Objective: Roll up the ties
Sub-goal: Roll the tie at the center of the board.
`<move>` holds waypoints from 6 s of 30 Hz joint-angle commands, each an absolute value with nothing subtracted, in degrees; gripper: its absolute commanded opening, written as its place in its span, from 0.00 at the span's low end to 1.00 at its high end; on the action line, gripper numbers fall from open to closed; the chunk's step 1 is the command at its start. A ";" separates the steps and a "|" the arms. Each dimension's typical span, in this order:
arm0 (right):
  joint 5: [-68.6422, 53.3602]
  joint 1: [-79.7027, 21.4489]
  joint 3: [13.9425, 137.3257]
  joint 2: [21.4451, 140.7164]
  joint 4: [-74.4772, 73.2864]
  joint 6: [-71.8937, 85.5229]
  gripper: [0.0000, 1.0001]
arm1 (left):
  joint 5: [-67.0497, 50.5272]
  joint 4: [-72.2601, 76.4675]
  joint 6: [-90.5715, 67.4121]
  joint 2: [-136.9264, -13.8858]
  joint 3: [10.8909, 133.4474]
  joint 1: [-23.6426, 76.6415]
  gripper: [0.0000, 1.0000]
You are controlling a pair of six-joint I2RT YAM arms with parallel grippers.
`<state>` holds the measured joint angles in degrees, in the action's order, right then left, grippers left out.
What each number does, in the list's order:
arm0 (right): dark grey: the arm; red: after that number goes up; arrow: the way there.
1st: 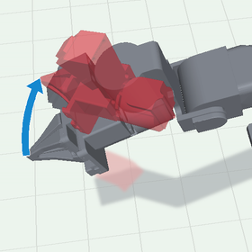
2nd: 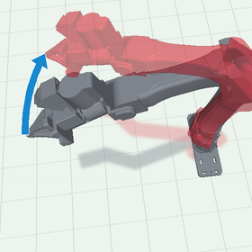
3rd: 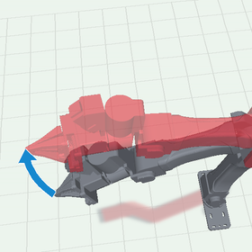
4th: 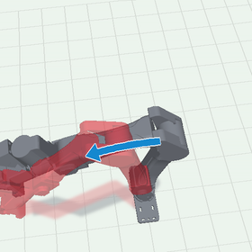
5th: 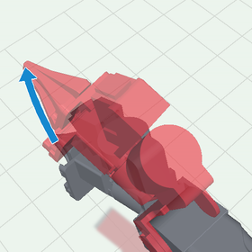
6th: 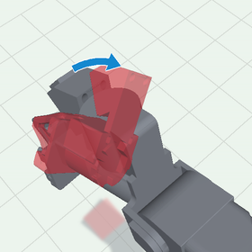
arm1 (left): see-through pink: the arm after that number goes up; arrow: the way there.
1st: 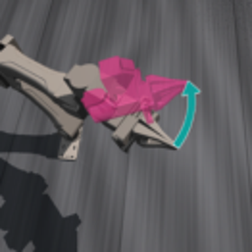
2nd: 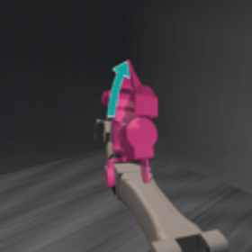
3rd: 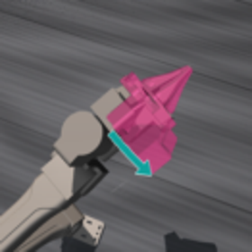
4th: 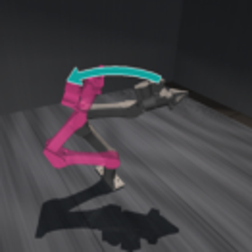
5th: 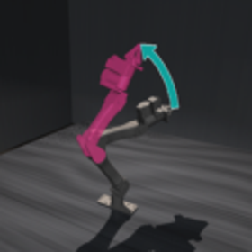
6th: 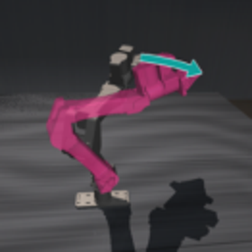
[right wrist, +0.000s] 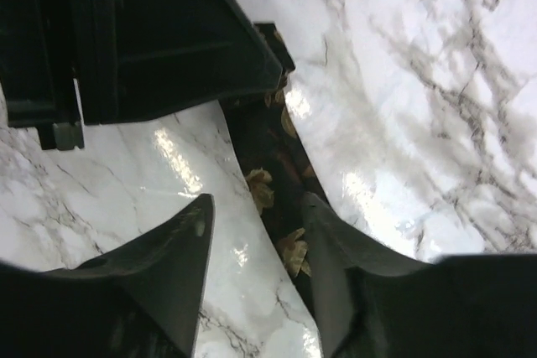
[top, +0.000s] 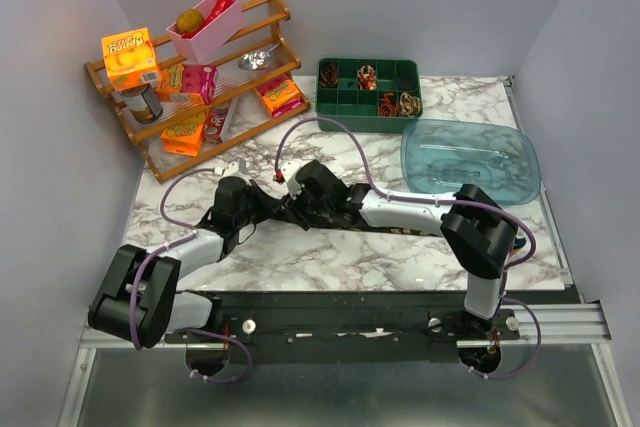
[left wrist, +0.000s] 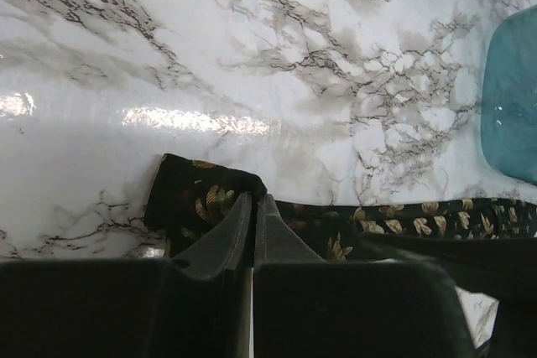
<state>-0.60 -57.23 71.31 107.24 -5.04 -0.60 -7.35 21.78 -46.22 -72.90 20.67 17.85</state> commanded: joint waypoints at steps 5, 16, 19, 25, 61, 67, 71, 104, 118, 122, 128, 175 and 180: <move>-1.21 -55.46 70.66 106.52 -2.37 5.01 0.01 | -10.02 28.30 -48.60 -74.80 19.08 19.42 0.00; -5.54 -55.02 76.28 115.91 -5.09 7.65 0.01 | -7.91 29.09 -48.69 -74.09 16.88 21.71 0.00; -5.36 -54.93 77.43 118.29 -6.15 8.00 0.01 | -7.82 29.62 -48.87 -74.27 16.70 21.97 0.00; -5.10 -54.32 77.43 120.41 -6.94 8.79 0.01 | -7.12 29.71 -48.78 -74.53 16.79 23.02 0.00; -7.38 -50.80 77.52 110.75 -8.88 8.00 0.01 | -6.15 43.68 -55.37 -78.67 11.51 25.40 0.60; -7.73 -50.80 76.03 109.78 -8.88 8.00 0.01 | -4.31 41.93 -56.60 -74.71 12.39 25.40 0.59; -7.65 -50.80 74.98 109.34 -8.96 8.17 0.01 | -3.43 40.43 -56.78 -75.14 13.71 25.40 0.47; -17.22 -50.98 75.85 109.95 -5.19 9.14 0.01 | -5.97 34.19 -52.56 -72.68 16.17 18.46 0.29; -13.89 -51.15 77.78 118.82 -6.59 9.14 0.01 | -12.21 34.01 -50.80 -72.16 14.77 13.98 0.55; -12.13 -51.24 77.70 119.70 -6.94 8.79 0.01 | -13.88 34.45 -49.40 -73.12 14.24 13.97 0.70; -12.04 -51.15 77.43 120.59 -7.03 8.79 0.01 | -17.31 41.82 -50.80 -79.71 12.57 14.06 0.67; -14.06 -50.54 83.85 124.19 -7.65 9.75 0.01 | -7.65 26.80 -42.19 -71.01 19.69 21.09 0.01; -16.69 -50.36 83.41 123.84 -6.50 10.55 0.01 | -5.19 26.02 -42.28 -71.54 20.30 22.06 0.00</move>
<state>-14.70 -50.50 83.07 122.15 -6.55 9.80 -7.03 26.30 -42.63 -70.74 18.92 20.73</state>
